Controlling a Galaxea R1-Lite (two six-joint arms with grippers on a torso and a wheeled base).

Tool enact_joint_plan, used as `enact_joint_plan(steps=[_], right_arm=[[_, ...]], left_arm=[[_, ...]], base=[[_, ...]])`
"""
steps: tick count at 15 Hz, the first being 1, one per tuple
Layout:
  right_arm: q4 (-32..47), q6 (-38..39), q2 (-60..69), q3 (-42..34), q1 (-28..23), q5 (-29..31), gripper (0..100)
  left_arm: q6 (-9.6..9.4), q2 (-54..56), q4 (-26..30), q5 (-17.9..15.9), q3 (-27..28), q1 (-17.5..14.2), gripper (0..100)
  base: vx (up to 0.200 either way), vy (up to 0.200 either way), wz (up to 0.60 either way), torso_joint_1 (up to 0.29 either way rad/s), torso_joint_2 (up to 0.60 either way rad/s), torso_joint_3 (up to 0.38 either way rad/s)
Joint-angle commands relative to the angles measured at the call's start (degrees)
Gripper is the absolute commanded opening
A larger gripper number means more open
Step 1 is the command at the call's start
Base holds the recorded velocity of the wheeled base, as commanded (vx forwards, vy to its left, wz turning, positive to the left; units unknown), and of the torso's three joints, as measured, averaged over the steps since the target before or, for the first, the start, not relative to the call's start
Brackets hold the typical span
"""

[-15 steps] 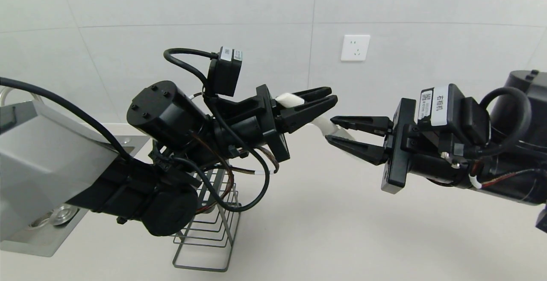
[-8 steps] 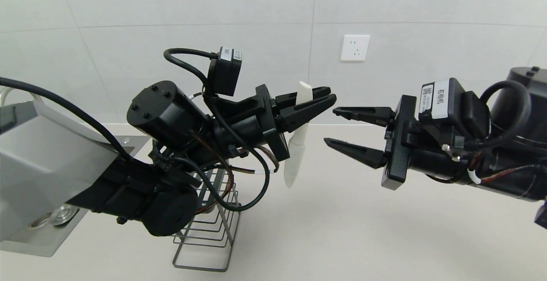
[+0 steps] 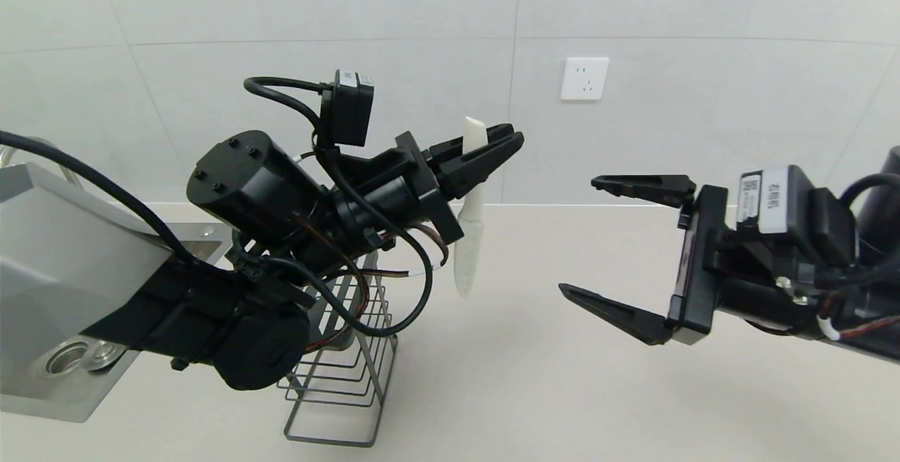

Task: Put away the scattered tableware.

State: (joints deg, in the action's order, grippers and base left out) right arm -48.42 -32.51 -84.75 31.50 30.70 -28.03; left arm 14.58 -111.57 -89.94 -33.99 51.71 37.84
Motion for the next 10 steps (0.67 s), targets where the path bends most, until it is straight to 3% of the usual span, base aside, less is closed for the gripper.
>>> enact_joint_plan(steps=[1,3,4,5,7,10], right_arm=[[0.5,0.0,14.3,-12.6,-10.6,-0.2,100],[0.5,0.1,27.6,-24.0,-16.8,-0.3,100],[0.5,0.1,28.6,-24.6,-17.1,-0.3,100],[0.5,-0.1,40.5,-29.9,-20.2,-0.1,100],[1.1,0.0,49.1,-30.5,-22.8,0.0,100],[8.7,4.7,67.0,-30.0,-27.6,4.5,100]], left_arm=[[-0.17,2.0,-0.1,3.7,-0.4,-1.0,0],[-0.25,3.7,-0.1,4.7,-2.7,-2.2,0],[-0.25,3.8,-0.1,4.7,-2.8,-2.3,0],[-0.25,5.6,-0.1,4.9,-5.2,-2.8,0],[-0.34,7.2,-0.1,5.2,-6.6,-3.4,0],[-0.34,10.0,-0.1,7.2,-8.3,-4.3,0]], base=[[0.000,0.000,0.00,0.000,0.00,0.000],[0.000,0.000,0.00,0.000,0.00,0.000],[0.000,0.000,0.00,0.000,0.00,0.000],[0.000,0.000,0.00,0.000,0.00,0.000],[0.000,0.000,0.00,0.000,0.00,0.000],[0.000,0.000,0.00,0.000,0.00,0.000]])
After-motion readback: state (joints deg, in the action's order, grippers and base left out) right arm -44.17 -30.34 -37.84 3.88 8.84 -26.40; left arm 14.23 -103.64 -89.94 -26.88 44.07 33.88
